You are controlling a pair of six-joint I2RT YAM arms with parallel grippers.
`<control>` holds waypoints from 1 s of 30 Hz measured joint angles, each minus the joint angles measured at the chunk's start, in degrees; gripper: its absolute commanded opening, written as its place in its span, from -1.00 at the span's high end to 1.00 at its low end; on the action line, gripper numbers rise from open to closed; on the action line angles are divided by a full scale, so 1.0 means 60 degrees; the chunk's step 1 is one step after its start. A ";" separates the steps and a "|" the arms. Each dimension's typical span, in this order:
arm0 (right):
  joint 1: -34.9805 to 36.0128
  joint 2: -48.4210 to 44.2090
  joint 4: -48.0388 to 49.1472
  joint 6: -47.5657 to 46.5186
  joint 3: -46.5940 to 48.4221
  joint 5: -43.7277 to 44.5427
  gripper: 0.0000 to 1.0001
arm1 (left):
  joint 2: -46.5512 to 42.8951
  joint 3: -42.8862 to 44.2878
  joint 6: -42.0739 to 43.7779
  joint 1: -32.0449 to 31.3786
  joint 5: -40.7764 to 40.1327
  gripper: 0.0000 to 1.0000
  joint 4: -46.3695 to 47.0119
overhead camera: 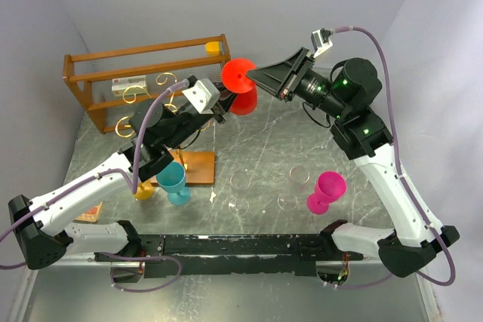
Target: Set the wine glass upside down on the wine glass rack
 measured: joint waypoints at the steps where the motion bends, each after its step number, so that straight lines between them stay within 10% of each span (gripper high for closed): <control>1: 0.0000 0.0040 -0.0117 0.0000 0.0076 0.0047 0.72 | 0.0000 0.0000 0.0022 0.0000 0.0055 0.87 0.0000; 6: 0.0004 0.0084 -0.0634 0.0018 0.0124 0.0211 1.00 | 0.0000 -0.0004 0.0095 0.0007 0.0237 0.81 -0.0087; 17: 0.0029 0.0058 -0.0798 0.0299 0.0098 0.0747 1.00 | -0.0219 -0.0175 -0.0441 0.0007 -0.0277 -0.32 -0.0182; 30: 0.0029 0.0634 -0.0729 0.0619 -0.0055 0.2182 1.00 | -0.3326 -0.0616 -0.1596 0.0007 -0.2874 -0.47 -0.3297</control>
